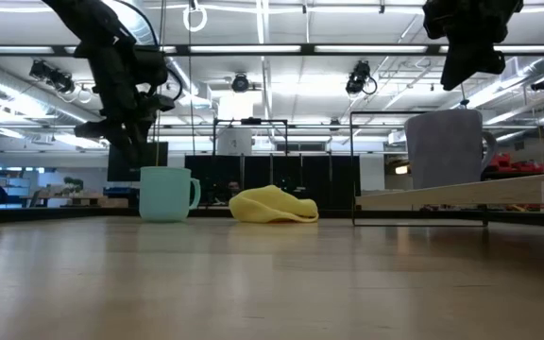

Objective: Stack small to large cups/mugs on shelf
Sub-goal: Put the blue mug on the shelf

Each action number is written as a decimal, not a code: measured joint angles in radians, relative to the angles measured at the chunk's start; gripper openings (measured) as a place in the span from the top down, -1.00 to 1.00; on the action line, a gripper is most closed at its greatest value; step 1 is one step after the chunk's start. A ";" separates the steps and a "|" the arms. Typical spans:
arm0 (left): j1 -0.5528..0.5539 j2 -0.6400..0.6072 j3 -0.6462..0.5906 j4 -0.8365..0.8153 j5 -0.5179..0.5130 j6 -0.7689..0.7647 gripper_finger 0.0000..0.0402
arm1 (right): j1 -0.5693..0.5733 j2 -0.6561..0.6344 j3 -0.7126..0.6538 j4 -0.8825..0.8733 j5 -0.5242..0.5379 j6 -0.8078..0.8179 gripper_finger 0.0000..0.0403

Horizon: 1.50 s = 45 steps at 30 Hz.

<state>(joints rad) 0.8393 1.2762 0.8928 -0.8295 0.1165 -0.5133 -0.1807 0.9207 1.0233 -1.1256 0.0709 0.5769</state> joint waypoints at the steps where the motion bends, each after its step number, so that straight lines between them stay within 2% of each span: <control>1: -0.006 0.000 0.000 0.002 0.000 -0.001 0.47 | 0.000 0.000 0.000 0.000 0.005 0.003 0.63; 12: -0.048 0.004 0.000 0.049 -0.042 -0.085 0.48 | 0.000 0.000 0.000 0.002 0.008 0.004 0.63; 26: -0.076 0.155 -0.001 0.107 -0.049 -0.096 0.47 | 0.000 0.000 0.000 0.002 0.024 -0.004 0.63; 31: -0.076 0.166 -0.001 0.106 -0.063 -0.083 0.59 | 0.000 0.000 0.000 0.002 0.025 -0.004 0.63; 37: -0.076 0.166 -0.001 0.108 -0.070 -0.023 0.92 | 0.000 0.000 0.000 0.002 0.025 -0.004 0.63; 45: -0.082 0.164 0.000 0.128 -0.066 0.106 0.93 | 0.000 0.000 0.000 0.002 0.025 -0.023 0.63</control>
<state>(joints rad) 0.7571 1.4406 0.8925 -0.7015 0.0510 -0.4076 -0.1810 0.9207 1.0233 -1.1240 0.0963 0.5541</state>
